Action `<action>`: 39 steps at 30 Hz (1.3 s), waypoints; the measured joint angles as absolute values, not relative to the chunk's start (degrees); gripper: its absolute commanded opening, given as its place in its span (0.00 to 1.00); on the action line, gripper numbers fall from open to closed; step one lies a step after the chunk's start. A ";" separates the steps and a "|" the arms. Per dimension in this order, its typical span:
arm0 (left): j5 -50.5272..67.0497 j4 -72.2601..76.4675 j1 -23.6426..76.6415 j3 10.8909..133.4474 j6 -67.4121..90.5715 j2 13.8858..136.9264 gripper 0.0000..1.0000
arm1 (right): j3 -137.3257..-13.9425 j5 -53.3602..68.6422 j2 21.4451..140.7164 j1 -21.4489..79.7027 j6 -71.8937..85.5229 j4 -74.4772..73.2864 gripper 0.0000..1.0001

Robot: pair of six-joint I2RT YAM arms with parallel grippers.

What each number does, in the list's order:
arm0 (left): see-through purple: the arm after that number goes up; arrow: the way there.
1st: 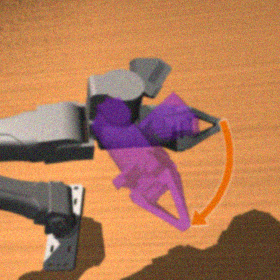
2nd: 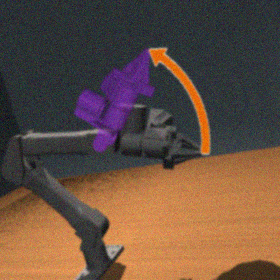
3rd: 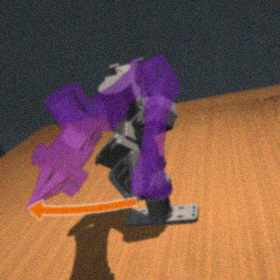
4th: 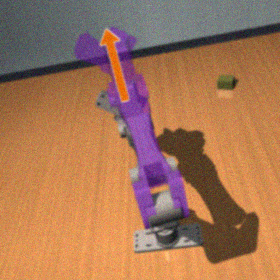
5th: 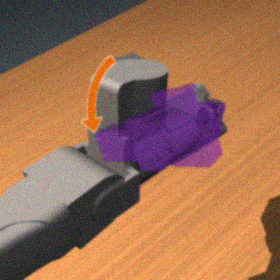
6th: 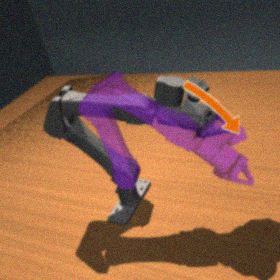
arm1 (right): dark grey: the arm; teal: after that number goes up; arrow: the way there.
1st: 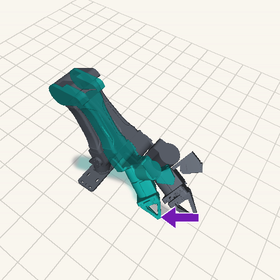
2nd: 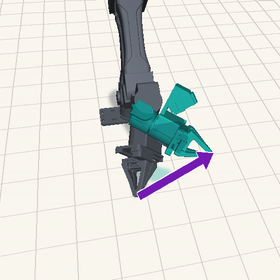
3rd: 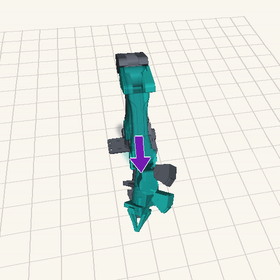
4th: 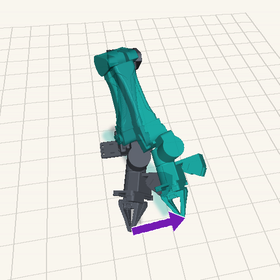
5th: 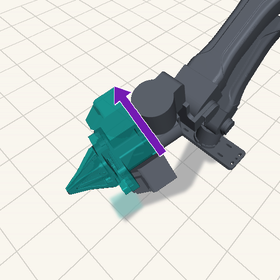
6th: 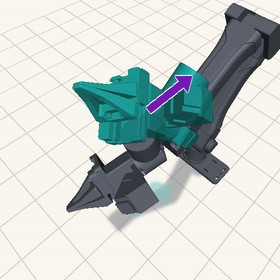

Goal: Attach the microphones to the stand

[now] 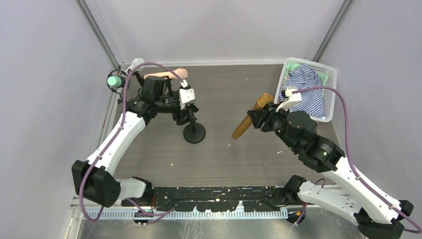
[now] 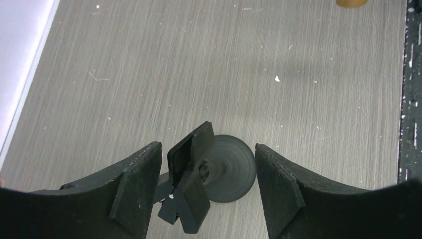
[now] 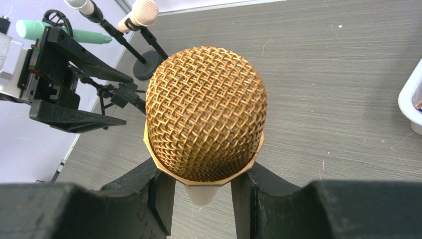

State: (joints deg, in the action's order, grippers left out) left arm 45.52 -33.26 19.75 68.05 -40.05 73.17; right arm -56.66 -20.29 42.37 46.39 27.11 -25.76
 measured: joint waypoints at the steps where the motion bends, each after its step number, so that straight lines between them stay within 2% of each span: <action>1: 45.39 -33.69 19.75 68.14 -40.47 73.56 0.67 | -56.66 -20.29 42.37 46.39 27.11 -25.76 0.01; 4: 44.56 -34.68 19.75 68.14 -41.28 74.30 0.64 | -56.66 -20.29 42.35 46.39 27.11 -25.78 0.01; 9: 43.44 -34.59 19.75 68.47 -42.41 74.83 0.51 | -56.66 -20.29 42.37 46.39 27.09 -25.78 0.01; 14: 43.00 -34.09 19.75 69.21 -42.02 75.66 0.45 | -56.69 -20.29 42.37 46.39 27.09 -25.82 0.01; 16: 42.87 -33.54 19.75 69.21 -40.95 75.75 0.35 | -56.69 -20.32 42.35 46.39 27.09 -25.85 0.01; 21: 42.96 -31.97 20.10 69.19 -37.04 75.75 0.01 | -56.69 -20.34 42.35 46.39 27.09 -25.93 0.01; 31: 38.76 -28.23 27.86 69.19 -31.51 75.81 0.00 | -56.69 -20.62 41.41 46.39 26.89 -27.53 0.01; 39: 38.59 -19.84 35.55 69.19 -23.97 79.96 0.00 | -56.69 -21.45 40.21 46.39 26.81 -29.04 0.01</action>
State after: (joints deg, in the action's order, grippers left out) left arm 38.59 -19.84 35.55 69.19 -23.97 79.96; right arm -56.69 -21.45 40.21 46.39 26.81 -29.04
